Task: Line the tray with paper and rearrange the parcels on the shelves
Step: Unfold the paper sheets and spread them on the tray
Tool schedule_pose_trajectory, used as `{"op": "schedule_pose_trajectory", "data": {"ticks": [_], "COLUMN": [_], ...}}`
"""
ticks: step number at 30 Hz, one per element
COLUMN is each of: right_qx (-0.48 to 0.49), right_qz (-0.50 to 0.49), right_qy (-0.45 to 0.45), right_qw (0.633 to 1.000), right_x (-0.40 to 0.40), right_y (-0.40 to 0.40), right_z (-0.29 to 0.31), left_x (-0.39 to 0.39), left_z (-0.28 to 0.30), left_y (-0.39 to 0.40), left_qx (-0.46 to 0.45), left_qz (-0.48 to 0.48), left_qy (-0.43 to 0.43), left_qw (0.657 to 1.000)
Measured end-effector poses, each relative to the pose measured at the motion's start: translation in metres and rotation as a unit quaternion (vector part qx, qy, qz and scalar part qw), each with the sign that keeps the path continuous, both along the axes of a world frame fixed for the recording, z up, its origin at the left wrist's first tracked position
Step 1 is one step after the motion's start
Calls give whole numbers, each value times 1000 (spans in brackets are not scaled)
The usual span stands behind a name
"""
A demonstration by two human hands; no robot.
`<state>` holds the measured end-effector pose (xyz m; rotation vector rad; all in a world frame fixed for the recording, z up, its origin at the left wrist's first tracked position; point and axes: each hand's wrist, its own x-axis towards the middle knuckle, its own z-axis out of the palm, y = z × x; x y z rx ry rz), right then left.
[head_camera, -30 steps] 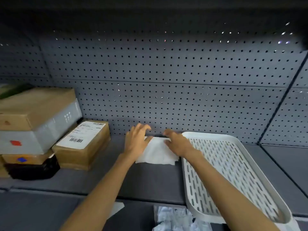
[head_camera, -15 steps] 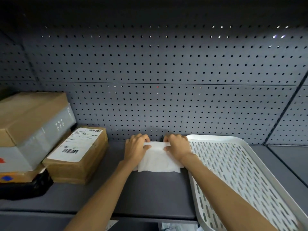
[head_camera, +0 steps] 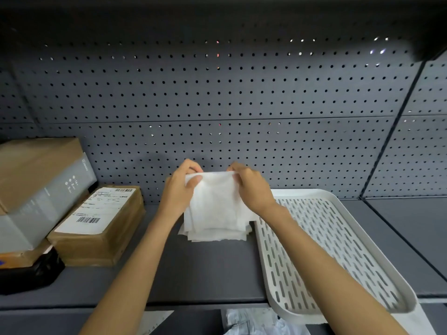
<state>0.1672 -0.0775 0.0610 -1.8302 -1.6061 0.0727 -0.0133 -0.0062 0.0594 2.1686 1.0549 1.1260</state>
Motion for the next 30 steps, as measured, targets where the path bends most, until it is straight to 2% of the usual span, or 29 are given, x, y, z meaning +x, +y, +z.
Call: {"op": "schedule_pose_trajectory", "data": {"ticks": [6,9,11,13,16,19,30], "right_qx": [72,78,64,42,13,-8,-62], "right_qz": [-41,-63,-70,-72,-83,-90,-58], "right_qy": [-3,-6,-5,12,43,57,83], "right_qw": [997,995,995,996,996,994,993], "right_x": [30,57,79,103,141,168,200], "right_y": [-45,-73,-94,-114,-140,-162,-212], "right_z": [34,43,45,42,38,36,37], "left_x": [40,68,85,98,112,125,169], "left_z": [36,41,39,35,33,32,24], "left_y": [-37,-63,-78,-90,-116,-137,-187], "left_qx": [54,90,82,41,-83,-146,-65], "left_qz": [-42,-69,-97,-141,-213,-282,-255], "left_qy": [-51,-44,-44,-58,-85,-65,0], "left_qw": [996,993,991,987,970,946,965]}}
